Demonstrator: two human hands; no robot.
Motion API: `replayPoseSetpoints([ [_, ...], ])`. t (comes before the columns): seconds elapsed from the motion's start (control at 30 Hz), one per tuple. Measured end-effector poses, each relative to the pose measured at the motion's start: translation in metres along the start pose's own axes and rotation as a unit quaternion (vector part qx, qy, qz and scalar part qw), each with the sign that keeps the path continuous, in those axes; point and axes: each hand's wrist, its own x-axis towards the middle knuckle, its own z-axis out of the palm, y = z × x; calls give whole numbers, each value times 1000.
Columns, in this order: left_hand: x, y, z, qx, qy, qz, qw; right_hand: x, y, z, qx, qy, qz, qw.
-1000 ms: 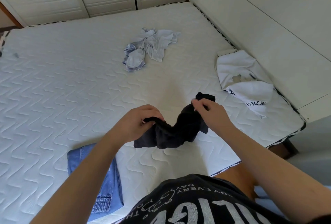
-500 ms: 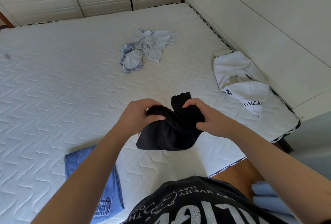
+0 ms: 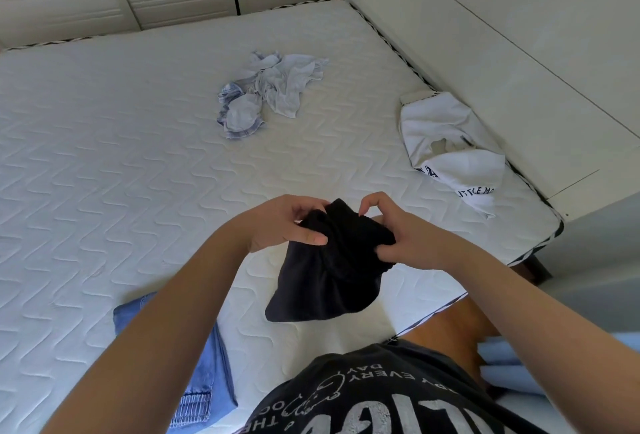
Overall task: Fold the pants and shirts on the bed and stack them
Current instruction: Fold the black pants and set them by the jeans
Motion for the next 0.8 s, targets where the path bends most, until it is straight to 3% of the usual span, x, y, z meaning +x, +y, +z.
replayPoseSetpoints([
  [0.17, 1, -15, 7, -3, 40, -10, 999, -5, 18, -1, 47, 82, -4, 996],
  [0.27, 0, -16, 18, 13, 138, 43, 989, -4, 28, 1, -65, 219, -5, 973],
  [0.37, 3, -17, 33, 112, 243, 97, 959, -3, 32, 10, -142, 308, -8, 940],
  [0.47, 3, -18, 47, 185, 314, 158, 918, 1, 29, 20, -206, 304, 52, 928],
  [0.67, -1, -18, 65, 344, 348, 235, 840, 22, 20, 25, -275, 195, 221, 915],
  [0.8, -10, -27, 63, 333, 370, 187, 847, 23, 18, 24, -260, 252, 207, 909],
])
